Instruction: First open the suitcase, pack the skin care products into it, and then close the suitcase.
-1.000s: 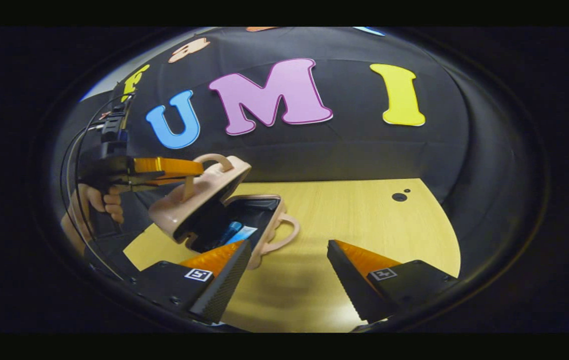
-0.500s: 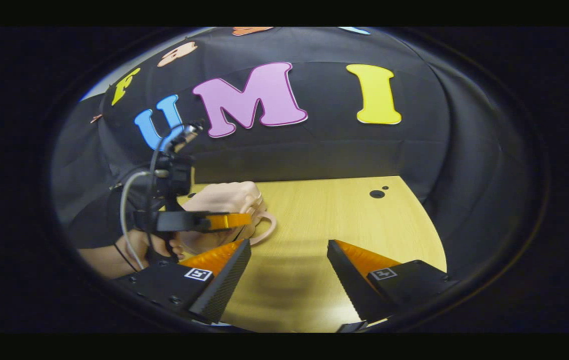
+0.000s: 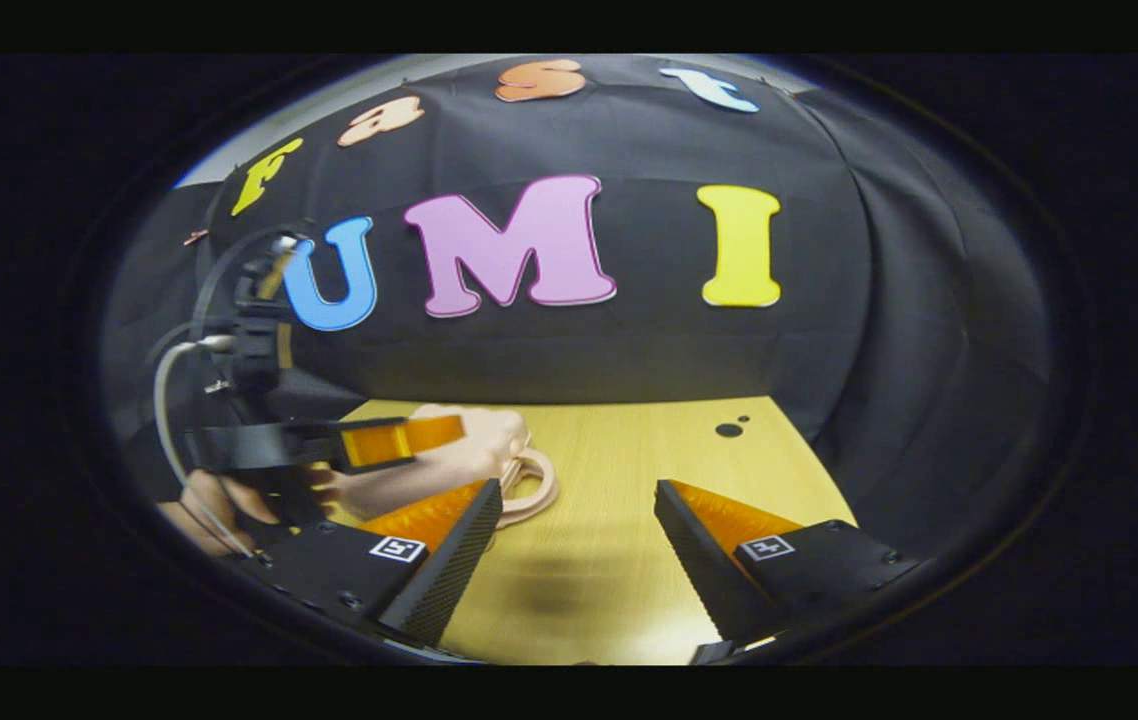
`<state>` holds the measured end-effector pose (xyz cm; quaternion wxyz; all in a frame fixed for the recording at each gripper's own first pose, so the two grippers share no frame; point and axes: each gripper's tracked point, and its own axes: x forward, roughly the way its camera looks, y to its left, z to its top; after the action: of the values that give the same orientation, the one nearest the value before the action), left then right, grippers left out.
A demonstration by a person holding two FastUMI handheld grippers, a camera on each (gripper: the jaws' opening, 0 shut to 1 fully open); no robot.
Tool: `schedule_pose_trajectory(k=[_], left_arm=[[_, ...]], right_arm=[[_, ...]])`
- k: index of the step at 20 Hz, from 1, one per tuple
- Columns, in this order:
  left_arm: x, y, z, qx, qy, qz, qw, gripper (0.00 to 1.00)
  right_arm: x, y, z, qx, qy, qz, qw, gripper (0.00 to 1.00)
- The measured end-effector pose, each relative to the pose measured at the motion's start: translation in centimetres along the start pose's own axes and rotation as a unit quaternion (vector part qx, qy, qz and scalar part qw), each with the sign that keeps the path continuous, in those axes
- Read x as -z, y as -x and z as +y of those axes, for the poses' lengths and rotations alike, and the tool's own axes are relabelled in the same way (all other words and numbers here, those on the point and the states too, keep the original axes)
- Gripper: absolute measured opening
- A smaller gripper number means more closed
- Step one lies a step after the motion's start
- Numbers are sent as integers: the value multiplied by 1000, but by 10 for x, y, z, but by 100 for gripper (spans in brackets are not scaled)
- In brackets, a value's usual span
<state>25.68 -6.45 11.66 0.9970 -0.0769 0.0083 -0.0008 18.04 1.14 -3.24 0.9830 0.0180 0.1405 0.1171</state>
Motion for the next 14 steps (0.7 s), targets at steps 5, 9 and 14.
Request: schedule_pose_trajectory(k=[5, 9, 14], left_arm=[[-89, 94, 16, -23, -31, -127, 991, 95], [-86, 137, 33, -38, -16, -127, 991, 96], [-35, 168, 52, -52, 17, -108, 993, 96]], right_arm=[[-50, 37, 30, 15, 13, -66, 998, 97], [-84, 76, 56, 0, -5, -104, 995, 97], [-66, 94, 72, -9, 15, -115, 993, 97]])
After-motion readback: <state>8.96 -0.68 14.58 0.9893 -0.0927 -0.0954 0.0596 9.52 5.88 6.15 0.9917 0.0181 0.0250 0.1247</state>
